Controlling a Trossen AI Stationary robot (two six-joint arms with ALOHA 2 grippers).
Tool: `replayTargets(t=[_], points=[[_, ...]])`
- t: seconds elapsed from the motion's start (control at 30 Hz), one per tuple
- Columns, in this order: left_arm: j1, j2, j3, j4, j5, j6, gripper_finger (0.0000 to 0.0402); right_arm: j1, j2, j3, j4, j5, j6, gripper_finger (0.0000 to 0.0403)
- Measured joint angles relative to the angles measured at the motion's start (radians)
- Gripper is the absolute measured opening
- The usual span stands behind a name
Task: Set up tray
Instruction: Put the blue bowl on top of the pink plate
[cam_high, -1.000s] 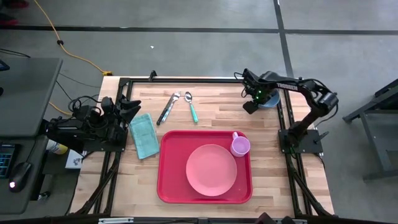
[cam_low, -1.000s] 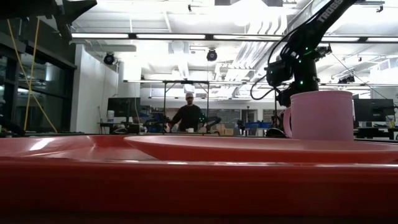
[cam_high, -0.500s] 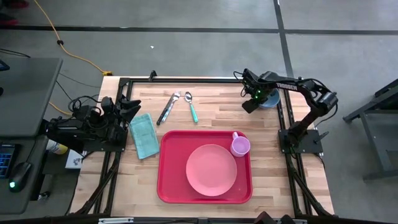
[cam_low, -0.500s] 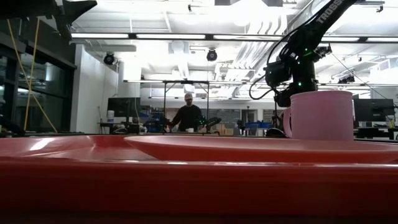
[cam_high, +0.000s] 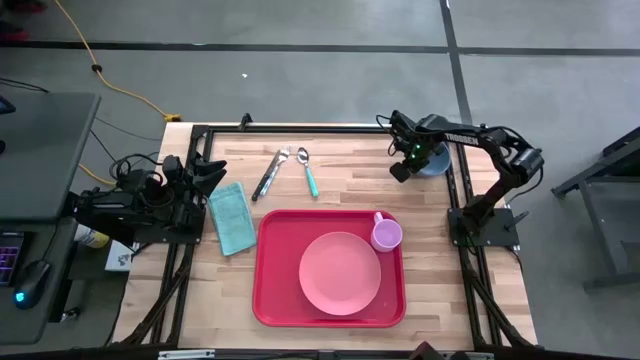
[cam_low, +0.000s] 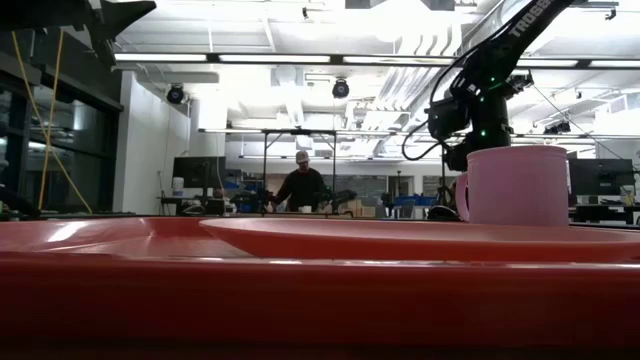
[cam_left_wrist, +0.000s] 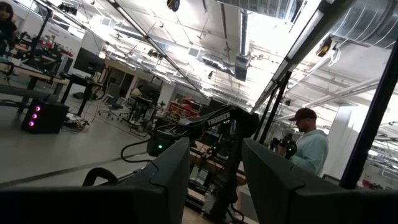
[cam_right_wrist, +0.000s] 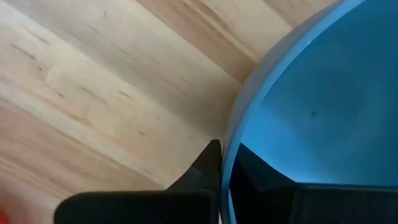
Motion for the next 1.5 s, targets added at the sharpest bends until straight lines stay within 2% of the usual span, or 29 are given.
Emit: replayTargets(t=[0.13, 0.3, 0.53, 0.7, 0.93, 1.3, 1.5], points=[[0.0, 0.0, 0.0, 0.0, -0.001, 0.0, 0.0179, 0.012, -0.023, 0.004, -0.048, -0.046, 0.012, 0.0001], [0.0, 0.0, 0.0, 0.0, -0.001, 0.0, 0.0179, 0.038, -0.081, 0.072, -0.055, -0.05, 0.033, 0.0001], [0.0, 0.0, 0.0, 0.0, -0.001, 0.0, 0.0179, 0.047, -0.151, 0.252, 0.018, -0.133, 0.079, 0.0001], [0.0, 0.0, 0.0, 0.0, -0.001, 0.0, 0.0179, 0.094, -0.16, 0.417, 0.063, -0.21, 0.091, 0.0001], [0.0, 0.0, 0.0, 0.0, 0.0, 0.0, 0.0179, 0.264, -0.161, 0.596, 0.151, -0.307, 0.123, 0.0], [0.0, 0.0, 0.0, 0.0, -0.007, 0.0, 0.0179, 0.576, -0.15, 0.797, 0.172, -0.264, 0.18, 0.0], [0.0, 0.0, 0.0, 0.0, -0.017, 0.0, 0.0179, 0.734, -0.049, 0.917, 0.123, -0.251, 0.195, 0.0]])
